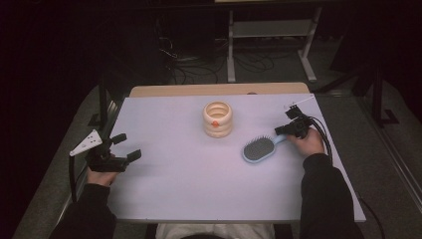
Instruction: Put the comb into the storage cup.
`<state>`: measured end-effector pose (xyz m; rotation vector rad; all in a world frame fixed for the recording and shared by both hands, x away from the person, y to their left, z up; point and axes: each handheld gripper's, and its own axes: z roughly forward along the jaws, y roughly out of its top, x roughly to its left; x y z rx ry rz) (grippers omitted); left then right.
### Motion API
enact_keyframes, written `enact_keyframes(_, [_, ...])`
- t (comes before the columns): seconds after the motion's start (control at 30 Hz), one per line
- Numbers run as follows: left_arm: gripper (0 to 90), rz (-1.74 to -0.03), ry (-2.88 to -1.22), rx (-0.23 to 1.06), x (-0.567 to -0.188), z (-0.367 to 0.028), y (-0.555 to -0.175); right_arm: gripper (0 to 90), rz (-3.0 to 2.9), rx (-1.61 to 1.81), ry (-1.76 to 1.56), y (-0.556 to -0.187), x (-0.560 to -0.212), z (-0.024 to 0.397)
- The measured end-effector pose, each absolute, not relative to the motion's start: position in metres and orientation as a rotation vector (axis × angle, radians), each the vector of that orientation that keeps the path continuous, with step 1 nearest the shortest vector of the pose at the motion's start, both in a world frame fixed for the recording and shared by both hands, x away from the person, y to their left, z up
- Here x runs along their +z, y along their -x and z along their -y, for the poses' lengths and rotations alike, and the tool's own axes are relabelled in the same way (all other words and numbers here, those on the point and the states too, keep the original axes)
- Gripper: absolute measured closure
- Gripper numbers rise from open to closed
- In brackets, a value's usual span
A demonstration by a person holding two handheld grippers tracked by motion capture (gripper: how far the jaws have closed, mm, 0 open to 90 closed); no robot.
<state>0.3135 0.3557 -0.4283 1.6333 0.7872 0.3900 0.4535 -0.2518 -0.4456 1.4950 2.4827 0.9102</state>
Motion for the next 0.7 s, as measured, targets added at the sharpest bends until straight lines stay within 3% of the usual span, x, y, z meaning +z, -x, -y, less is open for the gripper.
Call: enact_keyframes(0.7, [0.0,-0.782,-1.643,0.393,-0.428,-0.355,-0.312,88.6,-2.513,0.891,-1.529,-0.424,-0.446,0.267])
